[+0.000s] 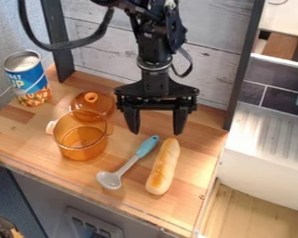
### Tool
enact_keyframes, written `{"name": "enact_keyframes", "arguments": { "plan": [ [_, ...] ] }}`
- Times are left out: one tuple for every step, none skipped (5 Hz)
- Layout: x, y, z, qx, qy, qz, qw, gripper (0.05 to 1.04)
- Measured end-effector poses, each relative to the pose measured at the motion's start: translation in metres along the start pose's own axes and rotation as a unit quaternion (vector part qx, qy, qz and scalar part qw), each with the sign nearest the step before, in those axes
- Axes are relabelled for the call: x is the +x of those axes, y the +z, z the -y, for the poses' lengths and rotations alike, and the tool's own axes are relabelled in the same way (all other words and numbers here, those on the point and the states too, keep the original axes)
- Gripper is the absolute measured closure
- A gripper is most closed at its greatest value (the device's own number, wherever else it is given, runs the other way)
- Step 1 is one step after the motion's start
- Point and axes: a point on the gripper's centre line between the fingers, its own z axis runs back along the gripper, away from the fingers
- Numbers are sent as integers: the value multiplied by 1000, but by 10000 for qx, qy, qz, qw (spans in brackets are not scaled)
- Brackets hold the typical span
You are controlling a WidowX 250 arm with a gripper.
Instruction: Moved the orange plastic pot on the right upper side of the table
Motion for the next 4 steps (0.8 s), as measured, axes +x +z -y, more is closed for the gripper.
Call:
{"name": "enact_keyframes", "arguments": {
  "plan": [
    [-3, -6, -2, 53, 46, -102, 9999, 82],
    [-11, -3, -25, 202, 779, -79, 9967, 82],
    [-16, 7, -42, 297, 1182, 160, 9924, 83],
    [-23, 19, -65, 389, 1939, 499, 9790, 82]
  ]
}}
